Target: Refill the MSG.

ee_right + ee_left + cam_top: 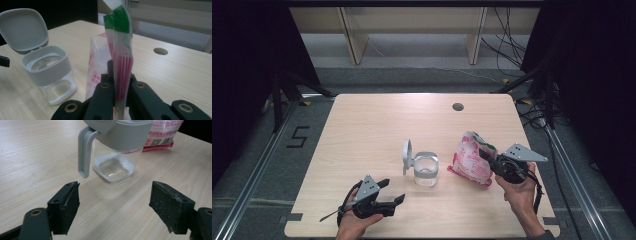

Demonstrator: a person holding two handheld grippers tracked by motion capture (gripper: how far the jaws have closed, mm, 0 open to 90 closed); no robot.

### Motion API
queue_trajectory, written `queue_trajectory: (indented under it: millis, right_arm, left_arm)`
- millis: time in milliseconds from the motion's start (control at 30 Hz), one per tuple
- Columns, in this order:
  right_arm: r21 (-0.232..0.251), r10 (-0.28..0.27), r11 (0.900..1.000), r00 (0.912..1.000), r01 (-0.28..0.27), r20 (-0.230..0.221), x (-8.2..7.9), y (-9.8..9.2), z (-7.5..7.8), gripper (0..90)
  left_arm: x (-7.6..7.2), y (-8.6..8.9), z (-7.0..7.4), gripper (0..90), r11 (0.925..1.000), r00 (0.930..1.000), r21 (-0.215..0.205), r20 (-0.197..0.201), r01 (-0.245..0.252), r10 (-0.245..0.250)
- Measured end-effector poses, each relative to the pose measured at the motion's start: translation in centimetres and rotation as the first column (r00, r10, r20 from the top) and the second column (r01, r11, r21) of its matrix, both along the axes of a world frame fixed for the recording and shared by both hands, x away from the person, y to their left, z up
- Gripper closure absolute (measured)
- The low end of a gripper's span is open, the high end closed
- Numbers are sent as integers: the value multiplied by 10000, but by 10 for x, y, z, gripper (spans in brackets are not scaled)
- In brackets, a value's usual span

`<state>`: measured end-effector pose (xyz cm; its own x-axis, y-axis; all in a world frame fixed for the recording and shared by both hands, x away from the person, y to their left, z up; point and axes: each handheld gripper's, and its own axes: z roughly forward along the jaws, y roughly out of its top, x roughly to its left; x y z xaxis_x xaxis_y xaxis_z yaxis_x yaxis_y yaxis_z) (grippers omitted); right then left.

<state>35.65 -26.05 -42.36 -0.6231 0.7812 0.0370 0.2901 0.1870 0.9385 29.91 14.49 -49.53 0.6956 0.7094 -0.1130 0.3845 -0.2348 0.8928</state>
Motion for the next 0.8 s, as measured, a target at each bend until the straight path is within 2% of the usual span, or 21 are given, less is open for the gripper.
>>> queue_trajectory:
  millis: [33,100,233,267,300,333,400,433,500,533,567,600,633,667,700,733,767,800]
  right_arm:
    - [-60,20,10000,9998,-19,209,1,0,1,900]
    - [-36,47,10000,9997,-46,250,0,1,3,900]
    - [-108,9,9999,9995,-6,309,-3,3,7,900]
    - [-131,19,9999,9997,-16,231,-5,3,8,900]
    - [-94,69,9999,9995,-67,310,-5,4,8,900]
    - [41,-3,10000,9999,2,138,-7,5,10,900]
    - [67,133,9999,9995,-135,275,-6,5,11,900]
    - [110,159,9998,9997,-161,166,-7,5,12,900]
    - [186,260,9995,9991,-266,335,-8,6,13,900]
    - [43,383,9993,9991,-384,194,-8,5,15,900]
    - [166,352,9992,9992,-356,213,-7,4,16,900]
    - [491,373,9981,9993,-377,86,-8,4,17,900]
    - [623,472,9970,9987,-458,-211,-8,4,18,900]
    - [546,578,9969,9982,-570,-129,-7,3,19,900]
    - [584,580,9967,9977,-559,-346,-9,3,21,900]
    - [521,696,9963,9974,-685,-191,-8,4,22,900]
    - [445,692,9967,9969,-675,-383,-10,4,26,900]
    - [435,669,9969,9973,-655,-304,-11,5,27,900]
  left_arm:
    - [0,-1,0,230,10000,10000,-75,56,51,-50]
    - [-1,-1,0,229,9999,10000,102,27,54,-54]
    - [-2,-6,-1,219,9998,9998,-115,105,186,-185]
    - [-2,-6,-1,219,9999,9999,70,89,128,-129]
    - [-2,-9,-2,219,9996,9996,-63,146,262,-261]
    - [-3,-10,-2,219,9995,9995,99,139,287,-288]
    - [-5,-14,-2,218,9983,9988,377,189,446,-454]
    - [-6,-18,-2,218,9979,9984,391,228,509,-518]
    - [-8,-24,-2,217,9964,9969,434,254,735,-746]
    - [-9,-28,-3,217,9955,9960,389,201,860,-869]
    - [-10,-33,-3,217,9952,9958,434,226,880,-890]
    - [-11,-38,-4,217,9941,9948,451,230,984,-995]
    - [-12,-42,-5,218,9918,9935,633,202,1108,-1123]
    - [-13,-48,-5,218,9913,9929,633,223,1155,-1171]
    - [-13,-54,-6,221,9891,9912,700,192,1297,-1313]
    - [-13,-63,-7,221,9865,9890,716,73,1471,-1480]
    - [-13,-67,-7,222,9833,9871,876,48,1592,-1603]
    - [-12,-73,-8,223,9796,9842,956,-12,1766,-1773]
